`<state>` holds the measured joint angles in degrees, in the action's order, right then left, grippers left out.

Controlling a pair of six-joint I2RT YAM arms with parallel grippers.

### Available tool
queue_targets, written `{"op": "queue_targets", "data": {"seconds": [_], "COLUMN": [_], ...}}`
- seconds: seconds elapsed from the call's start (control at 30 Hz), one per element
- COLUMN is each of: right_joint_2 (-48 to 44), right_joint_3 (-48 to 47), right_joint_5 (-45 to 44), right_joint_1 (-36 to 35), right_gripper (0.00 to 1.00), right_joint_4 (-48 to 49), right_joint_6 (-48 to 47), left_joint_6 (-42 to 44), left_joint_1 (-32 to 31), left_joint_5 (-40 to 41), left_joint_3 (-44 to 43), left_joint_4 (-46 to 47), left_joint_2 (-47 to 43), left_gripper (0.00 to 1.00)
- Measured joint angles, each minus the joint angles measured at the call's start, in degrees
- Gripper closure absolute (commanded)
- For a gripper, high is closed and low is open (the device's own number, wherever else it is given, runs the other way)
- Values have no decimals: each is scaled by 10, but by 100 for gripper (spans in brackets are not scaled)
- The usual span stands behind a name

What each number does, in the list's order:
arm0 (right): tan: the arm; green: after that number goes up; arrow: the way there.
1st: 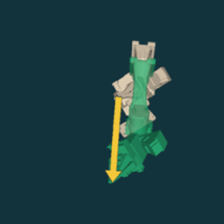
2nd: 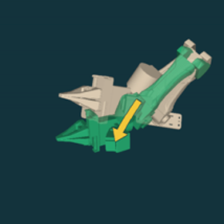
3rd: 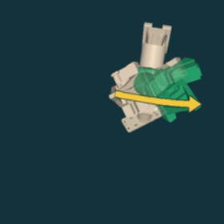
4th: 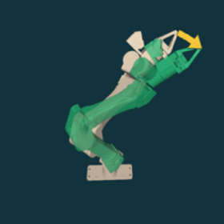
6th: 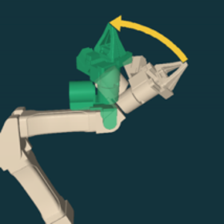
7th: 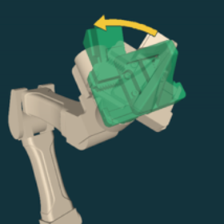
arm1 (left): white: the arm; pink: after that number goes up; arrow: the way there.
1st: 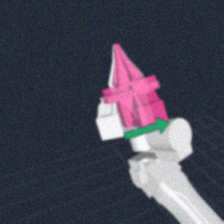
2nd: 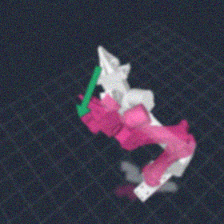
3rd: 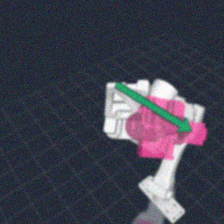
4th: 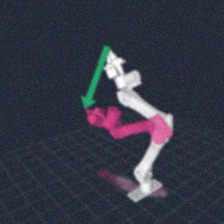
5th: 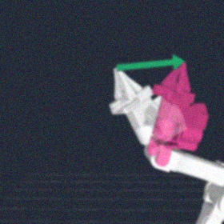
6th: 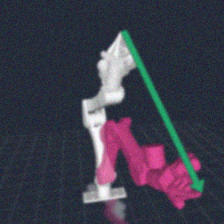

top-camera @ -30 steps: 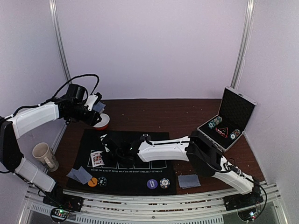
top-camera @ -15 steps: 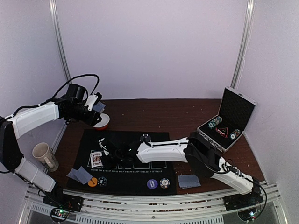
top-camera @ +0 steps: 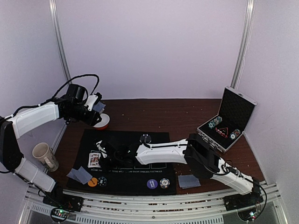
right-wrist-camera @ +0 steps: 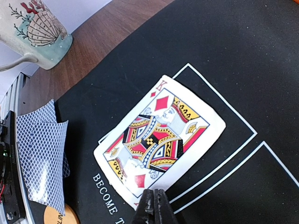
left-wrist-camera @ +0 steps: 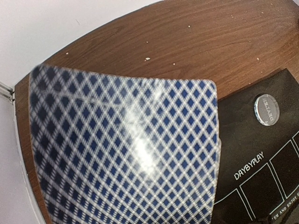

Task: Distribute texas hold em gaming equipment
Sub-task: Adjust the poker card in the community card area, then pick up the poker card from the face-down deck piles.

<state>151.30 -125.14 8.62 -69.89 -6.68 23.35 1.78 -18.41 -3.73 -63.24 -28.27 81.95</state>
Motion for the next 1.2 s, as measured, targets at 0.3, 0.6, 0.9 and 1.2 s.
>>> {"op": "queue_targets", "data": {"seconds": [0.3, 0.6, 0.9, 1.2], "right_joint_2": [-31, -318, -498, -498], "right_joint_3": [48, 328, 429, 429], "right_joint_5": [38, 108, 138, 195], "right_joint_1": [16, 115, 209, 226], "right_gripper": [93, 57, 21, 9], "right_joint_4": [29, 104, 134, 106], "right_joint_6": [1, 7, 24, 24], "left_joint_6": [0, 2, 25, 85], "left_joint_1": [0, 0, -56, -181], "left_joint_5": [-2, -28, -65, -101], "left_joint_3": [0, 0, -3, -68], "left_joint_4": [0, -1, -7, -84], "left_joint_2": [0, -1, -22, -21], "left_gripper": [54, 55, 55, 55]}}
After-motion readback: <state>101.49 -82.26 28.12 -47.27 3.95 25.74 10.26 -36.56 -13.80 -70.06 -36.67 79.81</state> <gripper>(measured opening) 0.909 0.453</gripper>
